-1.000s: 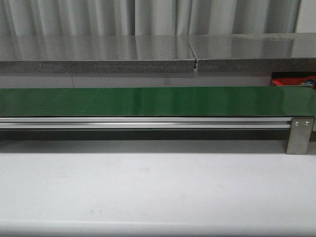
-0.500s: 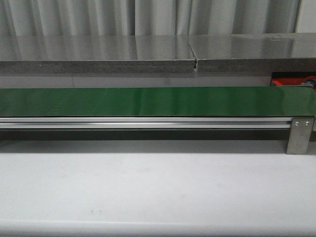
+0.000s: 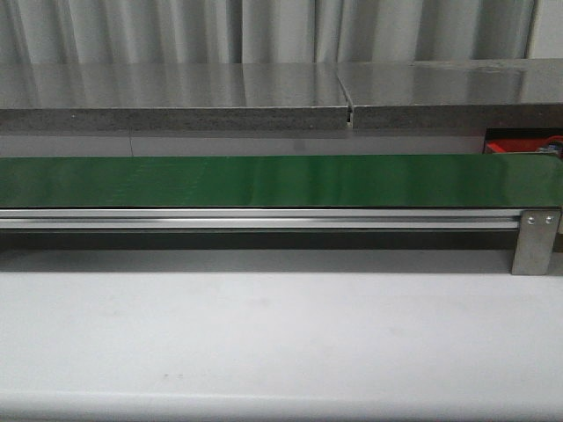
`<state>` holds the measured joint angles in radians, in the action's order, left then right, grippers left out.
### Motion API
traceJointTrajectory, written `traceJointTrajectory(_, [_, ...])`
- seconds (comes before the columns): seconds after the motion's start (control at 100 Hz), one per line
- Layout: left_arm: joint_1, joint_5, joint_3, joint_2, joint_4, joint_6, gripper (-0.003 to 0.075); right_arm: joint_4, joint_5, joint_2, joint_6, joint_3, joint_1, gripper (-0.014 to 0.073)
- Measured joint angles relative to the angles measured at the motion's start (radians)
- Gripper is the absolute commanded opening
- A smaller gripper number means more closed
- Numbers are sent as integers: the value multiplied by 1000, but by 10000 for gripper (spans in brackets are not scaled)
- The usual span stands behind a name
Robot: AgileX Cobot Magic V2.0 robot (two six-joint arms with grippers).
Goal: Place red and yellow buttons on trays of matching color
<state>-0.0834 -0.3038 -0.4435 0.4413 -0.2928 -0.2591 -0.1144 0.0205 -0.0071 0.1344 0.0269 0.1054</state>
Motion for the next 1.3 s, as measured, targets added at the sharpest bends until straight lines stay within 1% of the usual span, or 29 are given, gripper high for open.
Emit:
traceJointTrajectory(0.08, [0, 15, 30, -24, 168, 177, -20, 0, 0, 0, 0, 0, 0, -118])
traceJointTrajectory(0.12, [0, 33, 52, -42, 222, 247, -20, 0, 0, 0, 0, 0, 0, -118])
traceJointTrajectory(0.19, [0, 63, 99, -78, 286, 308, -20, 0, 0, 0, 0, 0, 0, -118])
traceJointTrajectory(0.26, [-5, 96, 153, -121, 327, 333, -20, 0, 0, 0, 0, 0, 0, -118])
traceJointTrajectory(0.41, [-36, 155, 278, -241, 378, 347, -20, 0, 0, 0, 0, 0, 0, -118])
traceJointTrajectory(0.63, [-46, 181, 443, -438, 388, 347, -20, 0, 2, 0, 0, 0, 0, -118])
traceJointTrajectory(1.3, [-47, 205, 448, -445, 404, 349, -20, 0, 2, 0, 0, 0, 0, -118])
